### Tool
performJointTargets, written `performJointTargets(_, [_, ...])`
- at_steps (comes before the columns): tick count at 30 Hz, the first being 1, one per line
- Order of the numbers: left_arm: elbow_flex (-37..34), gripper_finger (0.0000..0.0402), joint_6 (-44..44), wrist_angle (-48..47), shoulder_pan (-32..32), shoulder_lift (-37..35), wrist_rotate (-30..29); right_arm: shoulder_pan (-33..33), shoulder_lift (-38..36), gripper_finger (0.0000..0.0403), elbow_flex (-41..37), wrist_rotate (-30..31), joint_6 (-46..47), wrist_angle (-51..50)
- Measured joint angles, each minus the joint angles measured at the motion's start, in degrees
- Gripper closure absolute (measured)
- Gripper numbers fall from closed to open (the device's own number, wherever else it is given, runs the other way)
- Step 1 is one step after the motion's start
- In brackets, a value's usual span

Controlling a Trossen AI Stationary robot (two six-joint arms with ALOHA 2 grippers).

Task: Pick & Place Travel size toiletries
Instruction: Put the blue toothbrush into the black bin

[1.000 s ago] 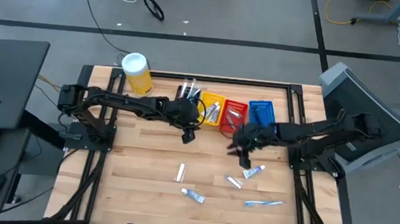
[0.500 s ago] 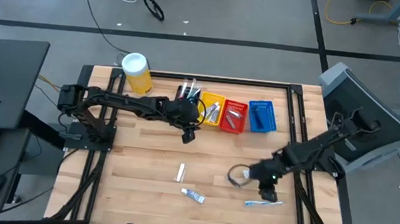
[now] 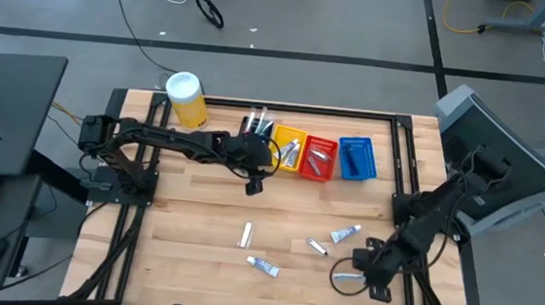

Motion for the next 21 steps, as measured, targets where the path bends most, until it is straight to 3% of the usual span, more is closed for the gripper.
performJointTargets(10, [0.0,0.0251,6.4,6.4,0.4,0.0,0.1,2.4,8.3,0.0274,0.0,1.6,-0.5,0.7])
performJointTargets(21, [0.0,0.0251,7.1,6.5,0.5,0.0,0.7,1.4,6.7,0.0274,4.8,3.3,-3.9,-2.9])
